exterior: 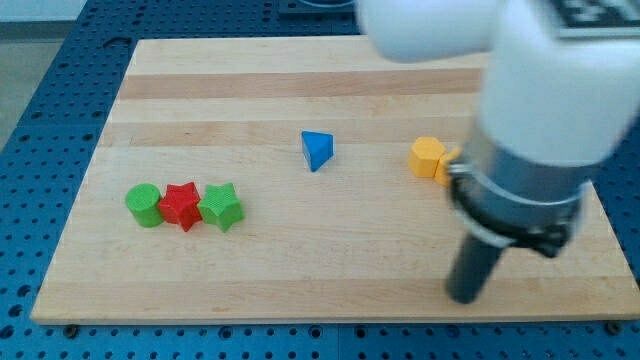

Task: Push the red circle towards the bottom center of the board

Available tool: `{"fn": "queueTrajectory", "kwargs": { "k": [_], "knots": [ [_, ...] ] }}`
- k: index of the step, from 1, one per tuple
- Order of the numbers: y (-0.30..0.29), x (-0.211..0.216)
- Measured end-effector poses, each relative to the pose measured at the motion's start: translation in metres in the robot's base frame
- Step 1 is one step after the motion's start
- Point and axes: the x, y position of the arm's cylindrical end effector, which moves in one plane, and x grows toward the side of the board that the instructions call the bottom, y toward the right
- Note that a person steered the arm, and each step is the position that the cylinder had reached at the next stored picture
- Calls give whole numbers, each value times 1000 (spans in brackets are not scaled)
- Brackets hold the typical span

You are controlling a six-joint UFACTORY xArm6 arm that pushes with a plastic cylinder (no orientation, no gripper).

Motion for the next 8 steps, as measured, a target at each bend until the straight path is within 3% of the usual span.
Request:
{"fn": "queueTrajectory", "kwargs": {
  "k": [2,3,5,8],
  "knots": [
    [108,-28],
    [106,-49],
    [38,-55],
    [41,-90]
  ]
}}
